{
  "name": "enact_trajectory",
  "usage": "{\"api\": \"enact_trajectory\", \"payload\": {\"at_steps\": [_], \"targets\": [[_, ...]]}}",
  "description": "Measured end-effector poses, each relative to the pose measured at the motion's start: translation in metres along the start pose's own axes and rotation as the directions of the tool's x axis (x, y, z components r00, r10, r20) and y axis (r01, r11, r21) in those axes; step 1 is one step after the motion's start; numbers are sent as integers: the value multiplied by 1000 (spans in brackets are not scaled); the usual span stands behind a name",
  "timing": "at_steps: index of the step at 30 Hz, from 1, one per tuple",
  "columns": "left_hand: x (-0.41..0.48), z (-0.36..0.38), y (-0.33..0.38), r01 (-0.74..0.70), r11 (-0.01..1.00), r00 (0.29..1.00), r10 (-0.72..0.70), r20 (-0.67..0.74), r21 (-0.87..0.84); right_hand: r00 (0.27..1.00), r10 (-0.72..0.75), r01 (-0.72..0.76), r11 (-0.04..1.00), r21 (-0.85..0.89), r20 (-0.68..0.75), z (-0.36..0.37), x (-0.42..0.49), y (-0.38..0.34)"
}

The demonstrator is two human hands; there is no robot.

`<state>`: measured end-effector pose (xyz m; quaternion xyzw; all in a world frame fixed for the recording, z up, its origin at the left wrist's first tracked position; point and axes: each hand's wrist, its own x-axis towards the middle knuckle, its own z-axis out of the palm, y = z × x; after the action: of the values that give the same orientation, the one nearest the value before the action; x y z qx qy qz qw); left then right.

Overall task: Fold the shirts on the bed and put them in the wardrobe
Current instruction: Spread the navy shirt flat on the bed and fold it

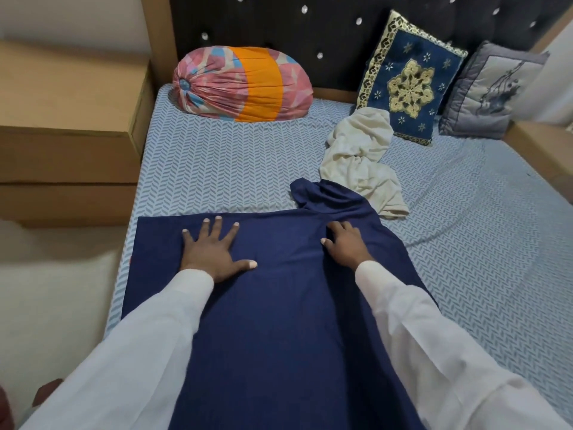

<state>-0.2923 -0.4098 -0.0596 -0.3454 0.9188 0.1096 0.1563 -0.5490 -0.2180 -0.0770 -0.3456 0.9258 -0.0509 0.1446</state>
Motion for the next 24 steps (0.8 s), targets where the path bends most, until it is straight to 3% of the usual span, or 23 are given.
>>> {"api": "enact_trajectory", "payload": {"at_steps": [3, 5, 7, 9, 11, 14, 16, 18, 21, 24], "targets": [[-16, 14, -40, 77, 996, 991, -81, -106, -42, 990, -19, -12, 975, 221, 137, -23, -4, 3], [-25, 17, -64, 150, 988, 981, -155, -119, -44, 997, 58, -36, 930, 365, -48, -31, -12, 17], [-28, 18, -78, 216, 976, 966, -216, -141, -17, 925, 271, -154, 909, 387, -267, -35, -21, 38], [-31, 21, -87, 252, 968, 957, -248, -150, 9, 880, 417, -318, 873, 370, -228, -31, -28, 50], [-35, 24, -92, 258, 966, 956, -256, -146, -4, 940, 334, -313, 924, 218, -69, -19, -38, 51], [-40, 23, -92, 266, 962, 942, -274, -193, -68, 987, 136, -112, 964, 242, -87, -6, -45, 48], [-47, 24, -79, 200, 974, 939, -220, -265, -102, 970, 151, -85, 946, 313, -193, -4, -50, 50], [-59, 31, -56, 61, 990, 951, -96, -295, -126, 965, 184, -116, 940, 322, -187, -4, -57, 59], [-84, 47, -19, -107, 987, 967, 77, -241, -118, 973, 166, -113, 948, 296, -158, -7, -65, 84], [-107, 67, 5, -156, 987, 973, 148, -177, -32, 952, 243, -154, 906, 393, -186, -18, -82, 110]]}}
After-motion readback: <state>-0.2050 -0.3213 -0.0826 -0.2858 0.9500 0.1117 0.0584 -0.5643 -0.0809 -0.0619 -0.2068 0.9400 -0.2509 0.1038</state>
